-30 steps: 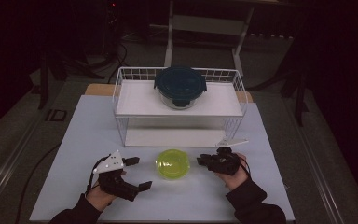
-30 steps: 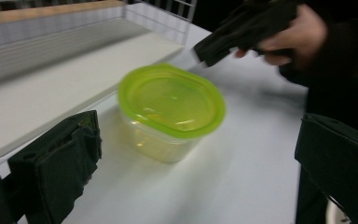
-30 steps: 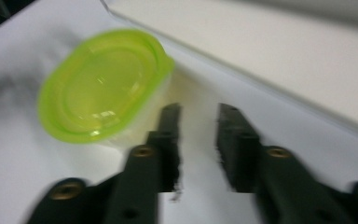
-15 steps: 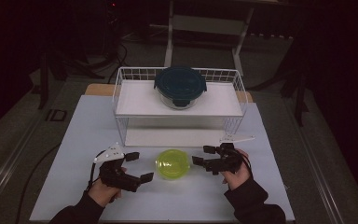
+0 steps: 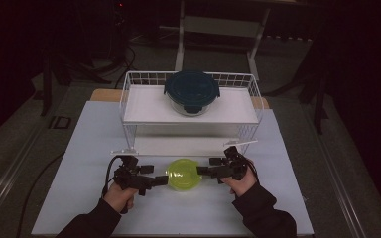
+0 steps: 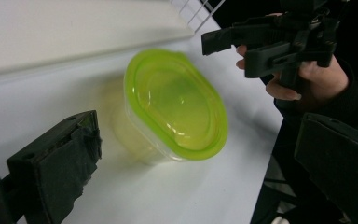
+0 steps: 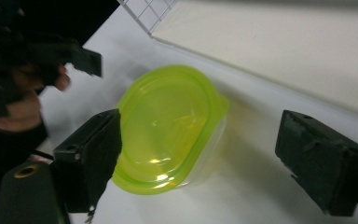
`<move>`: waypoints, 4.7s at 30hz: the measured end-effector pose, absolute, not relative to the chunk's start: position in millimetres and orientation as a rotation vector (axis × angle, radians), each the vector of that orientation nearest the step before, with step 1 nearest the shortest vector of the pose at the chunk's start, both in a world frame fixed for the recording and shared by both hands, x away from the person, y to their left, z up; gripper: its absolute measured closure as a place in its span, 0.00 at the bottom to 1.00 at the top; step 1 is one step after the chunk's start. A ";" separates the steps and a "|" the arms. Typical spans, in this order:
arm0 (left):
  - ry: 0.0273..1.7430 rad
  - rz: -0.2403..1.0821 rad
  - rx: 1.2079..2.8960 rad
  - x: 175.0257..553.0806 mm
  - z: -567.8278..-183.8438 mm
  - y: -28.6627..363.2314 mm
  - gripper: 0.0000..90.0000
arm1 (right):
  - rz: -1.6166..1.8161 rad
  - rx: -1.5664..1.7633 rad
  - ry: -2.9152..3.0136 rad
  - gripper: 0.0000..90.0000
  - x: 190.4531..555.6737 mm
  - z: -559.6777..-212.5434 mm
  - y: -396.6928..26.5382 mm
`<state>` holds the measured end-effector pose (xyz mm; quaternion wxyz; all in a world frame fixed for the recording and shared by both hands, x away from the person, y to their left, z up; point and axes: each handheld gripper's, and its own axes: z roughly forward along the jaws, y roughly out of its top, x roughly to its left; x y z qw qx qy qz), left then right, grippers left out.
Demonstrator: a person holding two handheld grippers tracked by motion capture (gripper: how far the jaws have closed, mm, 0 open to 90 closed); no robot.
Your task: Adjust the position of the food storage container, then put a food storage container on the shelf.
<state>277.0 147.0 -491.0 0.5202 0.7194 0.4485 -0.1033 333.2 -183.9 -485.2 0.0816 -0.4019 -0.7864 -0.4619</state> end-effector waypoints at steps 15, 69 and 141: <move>1.333 -0.489 1.636 293.2 -517.6 135.2 0.46 | -1.154 -1.351 -2.145 0.64 347.4 -502.9 -178.9; 1.280 -0.337 1.728 275.7 -467.9 124.9 0.89 | -1.305 -1.334 -2.258 0.91 298.9 -449.6 -177.1; 1.055 -0.078 1.636 361.8 -255.6 130.5 0.89 | -1.752 -1.341 -2.249 0.90 369.0 -242.7 -176.6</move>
